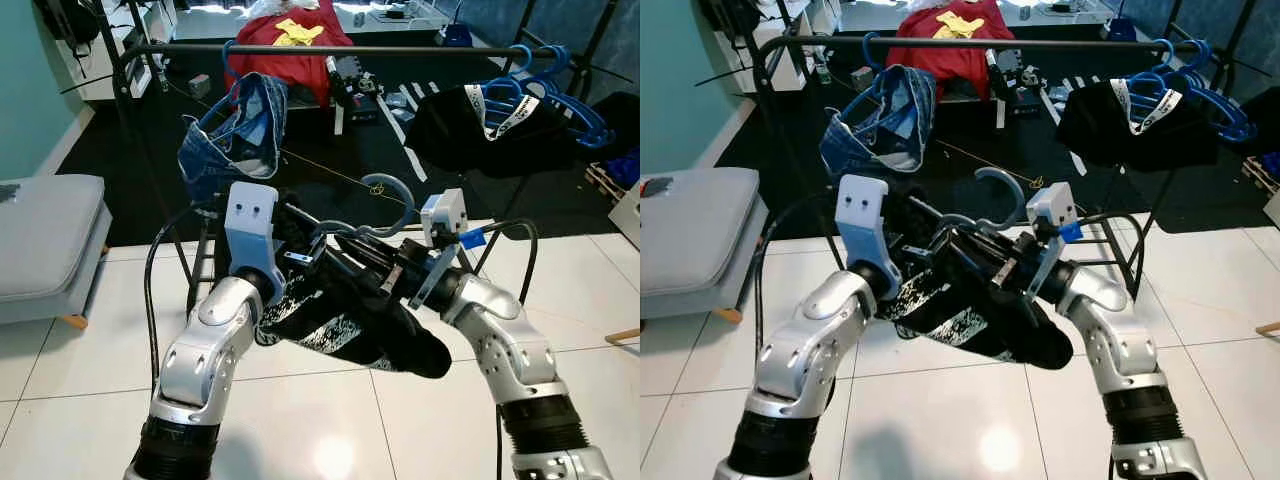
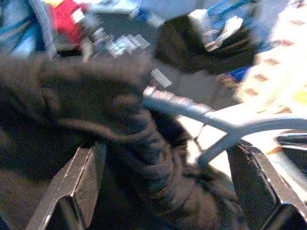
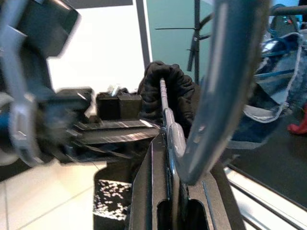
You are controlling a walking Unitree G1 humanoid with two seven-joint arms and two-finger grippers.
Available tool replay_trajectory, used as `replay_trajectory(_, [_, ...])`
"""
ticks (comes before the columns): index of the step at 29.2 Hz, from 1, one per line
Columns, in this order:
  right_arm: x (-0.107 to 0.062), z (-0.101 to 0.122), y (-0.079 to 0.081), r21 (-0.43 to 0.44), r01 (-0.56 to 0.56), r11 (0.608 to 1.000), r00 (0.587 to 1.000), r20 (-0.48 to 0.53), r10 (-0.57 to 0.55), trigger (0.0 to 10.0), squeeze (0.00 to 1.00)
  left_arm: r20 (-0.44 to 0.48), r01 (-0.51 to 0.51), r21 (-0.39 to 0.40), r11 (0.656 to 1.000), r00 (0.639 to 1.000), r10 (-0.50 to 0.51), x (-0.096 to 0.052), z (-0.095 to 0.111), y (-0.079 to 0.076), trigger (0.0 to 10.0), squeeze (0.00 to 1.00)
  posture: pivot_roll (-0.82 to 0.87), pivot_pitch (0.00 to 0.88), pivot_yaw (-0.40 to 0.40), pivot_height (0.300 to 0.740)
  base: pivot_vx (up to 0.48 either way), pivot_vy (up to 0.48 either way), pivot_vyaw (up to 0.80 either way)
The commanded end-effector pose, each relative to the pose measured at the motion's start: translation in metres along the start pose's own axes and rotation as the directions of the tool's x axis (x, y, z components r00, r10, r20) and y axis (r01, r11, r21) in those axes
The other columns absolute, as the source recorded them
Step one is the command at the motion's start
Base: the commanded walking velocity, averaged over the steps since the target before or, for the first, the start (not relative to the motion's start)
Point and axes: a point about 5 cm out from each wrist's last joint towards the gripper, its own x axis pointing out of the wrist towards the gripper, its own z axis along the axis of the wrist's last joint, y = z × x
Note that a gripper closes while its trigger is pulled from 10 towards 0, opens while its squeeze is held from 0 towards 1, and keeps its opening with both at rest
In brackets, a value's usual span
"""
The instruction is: Hang hanger
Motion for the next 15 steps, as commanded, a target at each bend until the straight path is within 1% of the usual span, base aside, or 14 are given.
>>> replay_trajectory(1, [-0.009,-0.003,-0.007,-0.003,0.03,1.0,0.999,-0.021,-0.03,0.0,0.0,0.058,0.103,0.074,0.992,0.993,-0.107,-0.007,0.013,0.003,10.0,0.0,0.04,0.111,0.011,0.74,0.0,0.0,0.0])
replay_trajectory(2, [-0.009,-0.003,-0.007,-0.003,0.03,1.0,0.999,-0.021,-0.03,0.0,0.0,0.058,0.103,0.074,0.992,0.993,-0.107,-0.007,0.013,0.003,10.0,0.0,0.04,0.111,0.011,0.74,0.0,0.0,0.0])
replay_trajectory(3, [-0.012,-0.003,-0.009,-0.008,0.037,0.999,0.999,-0.029,-0.037,0.0,0.0,0.021,0.171,0.121,0.978,0.984,-0.175,-0.009,0.01,0.001,10.0,0.0,0.04,0.111,0.011,0.74,0.0,0.0,0.0])
replay_trajectory(4, [-0.012,-0.003,-0.009,-0.008,0.037,0.999,0.999,-0.029,-0.037,0.0,0.0,0.021,0.171,0.121,0.978,0.984,-0.175,-0.009,0.01,0.001,10.0,0.0,0.04,0.111,0.011,0.74,0.0,0.0,0.0])
replay_trajectory(5, [-0.015,-0.002,-0.012,-0.013,0.042,0.999,0.998,-0.036,-0.042,0.0,0.0,-0.037,0.233,0.185,0.955,0.972,-0.23,-0.013,0.005,0.003,10.0,0.0,0.04,0.11,0.011,0.74,0.0,0.0,0.0])
replay_trajectory(6, [-0.015,-0.002,-0.012,-0.013,0.042,0.999,0.998,-0.036,-0.042,0.0,0.0,-0.037,0.233,0.185,0.955,0.972,-0.23,-0.013,0.005,0.003,10.0,0.0,0.04,0.11,0.011,0.74,0.0,0.0,0.0])
replay_trajectory(7, [-0.018,-0.001,-0.014,-0.016,0.044,0.999,0.998,-0.045,-0.044,0.0,0.0,-0.078,0.298,0.207,0.932,0.955,-0.288,-0.018,0.002,0.005,10.0,0.0,0.04,0.11,0.011,0.74,0.0,0.0,0.0])
replay_trajectory(8, [-0.018,-0.001,-0.014,-0.016,0.044,0.999,0.998,-0.045,-0.044,0.0,0.0,-0.078,0.298,0.207,0.932,0.955,-0.288,-0.018,0.002,0.005,10.0,0.0,0.04,0.11,0.011,0.74,0.0,0.0,0.0])
replay_trajectory(9, [-0.021,-0.001,-0.017,-0.02,0.049,0.999,0.997,-0.053,-0.05,0.0,0.0,-0.102,0.345,0.188,0.92,0.938,-0.331,-0.022,0.002,0.008,10.0,0.25,0.04,0.11,0.011,0.74,0.0,0.0,0.0])
replay_trajectory(10, [-0.021,-0.001,-0.017,-0.02,0.049,0.999,0.997,-0.053,-0.05,0.0,0.0,-0.102,0.345,0.188,0.92,0.938,-0.331,-0.022,0.002,0.008,10.0,0.25,0.04,0.11,0.011,0.74,0.0,0.0,0.0])
replay_trajectory(11, [-0.023,-0.001,-0.018,-0.023,0.052,0.998,0.997,-0.059,-0.054,0.0,0.0,-0.116,0.375,0.17,0.911,0.926,-0.359,-0.025,0.003,0.009,10.0,0.25,0.04,0.11,0.011,0.74,0.0,0.0,0.0])
replay_trajectory(13, [-0.023,-0.001,-0.018,-0.023,0.052,0.998,0.997,-0.059,-0.054,0.0,0.0,-0.116,0.375,0.17,0.911,0.926,-0.359,-0.025,0.003,0.009,10.0,0.25,0.04,0.11,0.011,0.74,0.0,0.0,0.0])
replay_trajectory(14, [-0.024,0.0,-0.02,-0.026,0.056,0.998,0.996,-0.062,-0.057,0.0,0.0,-0.124,0.382,0.172,0.908,0.923,-0.365,-0.027,0.003,0.012,10.0,1.0,0.04,0.109,0.011,0.74,0.0,0.0,0.0])
replay_trajectory(15, [-0.025,0.001,-0.02,-0.027,0.056,0.998,0.997,-0.06,-0.058,0.0,0.0,-0.124,0.325,0.204,0.924,0.944,-0.305,-0.024,0.003,0.019,10.0,1.0,0.04,0.109,0.012,0.74,0.0,0.0,0.0])
